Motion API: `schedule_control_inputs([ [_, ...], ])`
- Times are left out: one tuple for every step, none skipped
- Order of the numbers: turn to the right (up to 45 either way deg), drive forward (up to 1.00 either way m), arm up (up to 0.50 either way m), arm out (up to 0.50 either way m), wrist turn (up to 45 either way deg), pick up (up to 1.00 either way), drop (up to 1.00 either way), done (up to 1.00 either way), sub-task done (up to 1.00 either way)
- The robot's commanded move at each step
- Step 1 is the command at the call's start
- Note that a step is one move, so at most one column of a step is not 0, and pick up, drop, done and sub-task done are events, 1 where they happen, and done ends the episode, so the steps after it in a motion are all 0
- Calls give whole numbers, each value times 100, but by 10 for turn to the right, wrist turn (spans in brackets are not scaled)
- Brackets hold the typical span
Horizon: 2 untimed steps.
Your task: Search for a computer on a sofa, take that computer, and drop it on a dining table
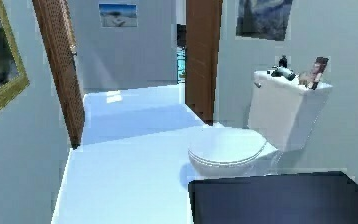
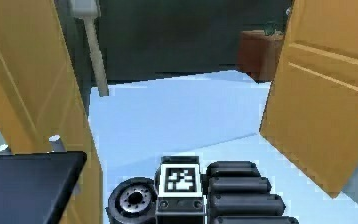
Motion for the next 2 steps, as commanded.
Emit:
schedule_control_inputs([
  [-120, 0, 0, 0, 0, 0, 0, 0, 0],
  [0, 100, 0, 0, 0, 0, 0, 0, 0],
])
